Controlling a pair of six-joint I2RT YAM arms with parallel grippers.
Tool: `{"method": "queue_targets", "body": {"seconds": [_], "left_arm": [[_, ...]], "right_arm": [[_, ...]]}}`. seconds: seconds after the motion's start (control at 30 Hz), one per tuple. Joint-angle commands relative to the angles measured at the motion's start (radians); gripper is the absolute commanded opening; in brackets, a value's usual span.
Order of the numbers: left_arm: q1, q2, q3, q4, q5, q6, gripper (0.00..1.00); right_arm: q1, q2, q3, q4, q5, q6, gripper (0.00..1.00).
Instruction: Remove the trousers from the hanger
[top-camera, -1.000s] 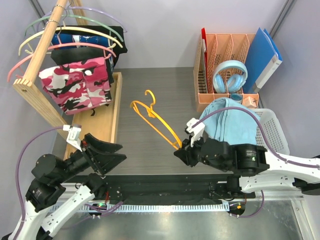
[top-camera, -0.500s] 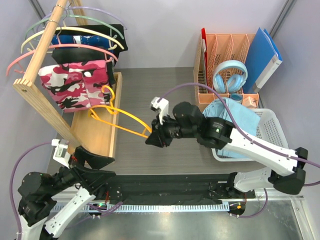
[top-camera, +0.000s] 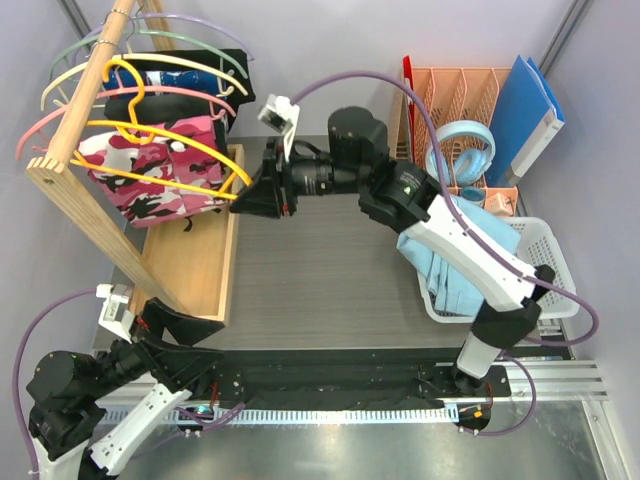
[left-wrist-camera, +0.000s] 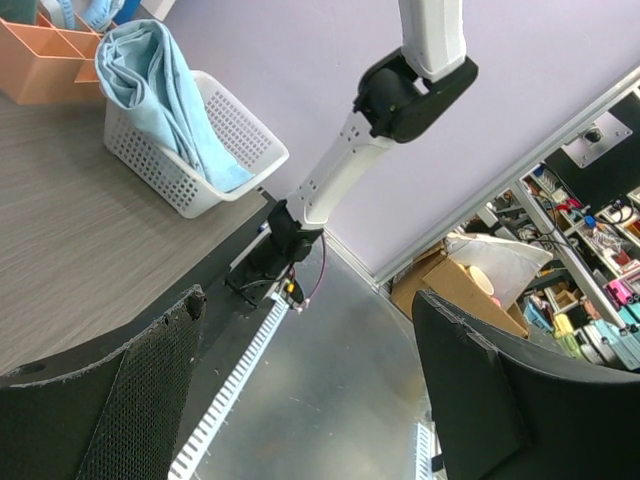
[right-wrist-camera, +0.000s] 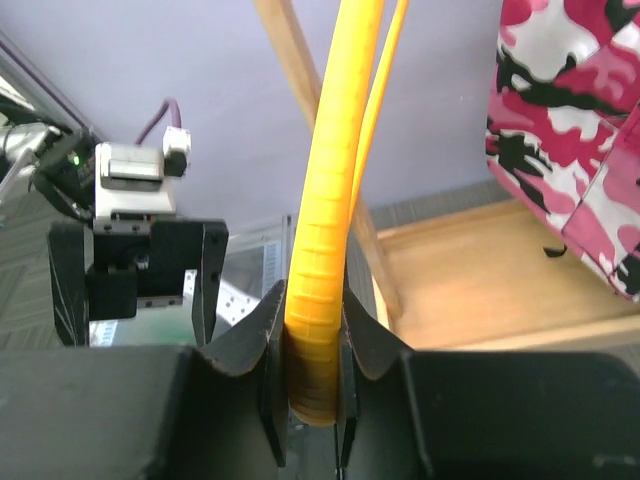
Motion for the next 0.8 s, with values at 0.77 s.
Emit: {"method": "queue_targets", "body": {"seconds": [0.77], "left_arm": [[0.003,-0.013,0.008,0.03,0.054,-0.013,0.84]], "right_arm": [[-0.023,0.333,0.394,0.033,-0.185,0.098,0.01]]}}
